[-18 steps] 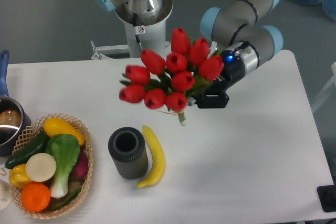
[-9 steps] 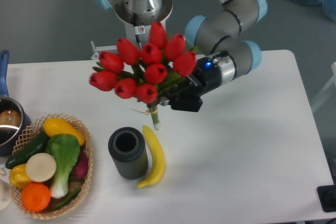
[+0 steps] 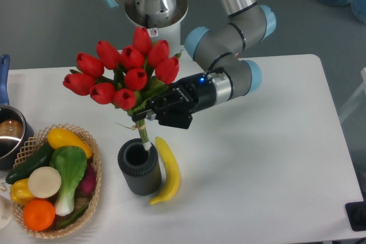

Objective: Insert the flowers into the vase
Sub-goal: 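Lower the tulip stems down into the grey vase opening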

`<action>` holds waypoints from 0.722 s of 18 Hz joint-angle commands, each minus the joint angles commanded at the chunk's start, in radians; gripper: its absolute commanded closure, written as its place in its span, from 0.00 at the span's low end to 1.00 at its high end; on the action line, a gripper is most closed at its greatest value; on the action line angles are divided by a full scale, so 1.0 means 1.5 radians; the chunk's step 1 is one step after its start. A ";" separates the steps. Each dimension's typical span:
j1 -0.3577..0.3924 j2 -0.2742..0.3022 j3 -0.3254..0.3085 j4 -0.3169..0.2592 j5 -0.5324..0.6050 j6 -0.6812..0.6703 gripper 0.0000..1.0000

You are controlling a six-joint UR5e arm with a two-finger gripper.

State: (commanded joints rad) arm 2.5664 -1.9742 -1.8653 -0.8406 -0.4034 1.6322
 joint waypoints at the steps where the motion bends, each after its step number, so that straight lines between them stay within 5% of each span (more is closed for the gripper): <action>1: -0.001 -0.002 -0.003 -0.001 0.000 0.001 0.81; 13: -0.003 -0.036 -0.012 -0.001 -0.013 0.036 0.81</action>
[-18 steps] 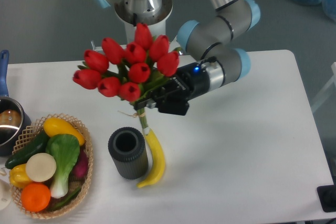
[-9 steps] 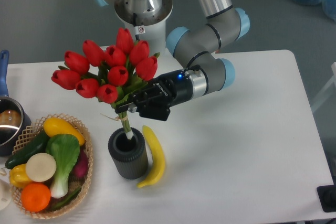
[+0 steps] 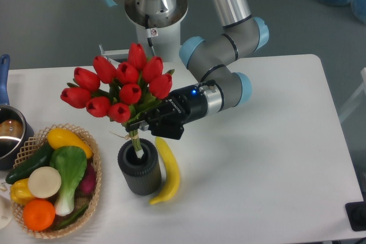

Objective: Insert the flowers into the vase
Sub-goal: 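Lower the tulip stems down into the grey vase opening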

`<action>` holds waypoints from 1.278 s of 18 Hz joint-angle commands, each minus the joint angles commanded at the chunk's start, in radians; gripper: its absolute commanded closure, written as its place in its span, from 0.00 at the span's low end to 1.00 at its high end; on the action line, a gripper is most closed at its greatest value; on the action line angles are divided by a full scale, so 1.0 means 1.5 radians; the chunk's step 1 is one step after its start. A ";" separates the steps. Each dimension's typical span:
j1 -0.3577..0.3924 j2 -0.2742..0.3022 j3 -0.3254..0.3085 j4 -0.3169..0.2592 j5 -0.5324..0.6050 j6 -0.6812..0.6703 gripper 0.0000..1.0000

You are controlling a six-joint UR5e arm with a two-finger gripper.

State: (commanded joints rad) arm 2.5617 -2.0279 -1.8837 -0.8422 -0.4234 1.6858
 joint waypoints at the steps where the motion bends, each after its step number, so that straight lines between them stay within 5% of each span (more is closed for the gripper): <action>1: 0.000 -0.002 -0.006 0.000 0.000 0.005 0.81; 23: 0.000 -0.049 -0.049 -0.001 0.007 0.068 0.78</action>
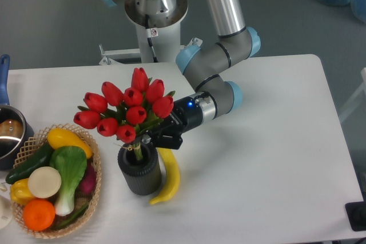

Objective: Insert the flowers into the vase
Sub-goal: 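Lower the tulip stems down into the grey vase opening, then push the tulip stems deeper into the vase and settle them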

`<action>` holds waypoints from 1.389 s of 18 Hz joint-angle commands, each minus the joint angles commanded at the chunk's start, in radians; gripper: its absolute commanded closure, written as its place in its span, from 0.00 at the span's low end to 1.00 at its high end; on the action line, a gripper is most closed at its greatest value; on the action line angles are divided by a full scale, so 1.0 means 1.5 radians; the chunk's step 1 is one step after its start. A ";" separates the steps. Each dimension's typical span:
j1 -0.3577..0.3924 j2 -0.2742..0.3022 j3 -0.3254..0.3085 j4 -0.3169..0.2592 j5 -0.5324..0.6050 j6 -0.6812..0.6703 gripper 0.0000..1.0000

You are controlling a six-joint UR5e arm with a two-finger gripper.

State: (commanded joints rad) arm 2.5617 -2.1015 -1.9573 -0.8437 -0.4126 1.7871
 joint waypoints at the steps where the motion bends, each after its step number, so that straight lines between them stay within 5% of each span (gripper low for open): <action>1: 0.000 -0.005 0.000 0.000 0.000 0.002 0.78; 25: 0.004 -0.050 -0.013 0.000 0.004 0.062 0.77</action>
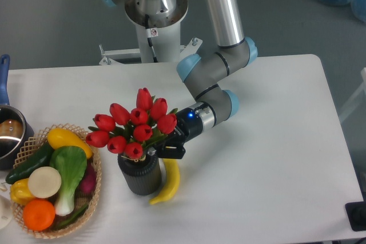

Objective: Insert the flowers into the vase
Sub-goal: 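Push the tulip stems deeper into the vase and settle them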

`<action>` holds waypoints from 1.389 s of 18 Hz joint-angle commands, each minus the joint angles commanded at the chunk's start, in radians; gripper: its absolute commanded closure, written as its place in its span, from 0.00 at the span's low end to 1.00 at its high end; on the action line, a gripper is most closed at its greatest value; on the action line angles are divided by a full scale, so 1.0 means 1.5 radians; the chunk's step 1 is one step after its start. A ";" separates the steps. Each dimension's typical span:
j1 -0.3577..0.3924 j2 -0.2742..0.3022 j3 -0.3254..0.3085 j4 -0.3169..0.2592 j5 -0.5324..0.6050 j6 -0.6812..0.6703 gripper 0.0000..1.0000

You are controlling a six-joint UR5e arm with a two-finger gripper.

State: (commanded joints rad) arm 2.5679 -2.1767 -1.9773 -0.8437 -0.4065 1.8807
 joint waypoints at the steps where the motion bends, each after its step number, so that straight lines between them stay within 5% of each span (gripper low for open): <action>1: 0.000 0.000 -0.004 0.000 0.000 0.001 0.77; 25: 0.005 0.004 -0.023 0.001 0.000 0.011 0.58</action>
State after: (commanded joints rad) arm 2.5755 -2.1706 -2.0110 -0.8422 -0.4065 1.8975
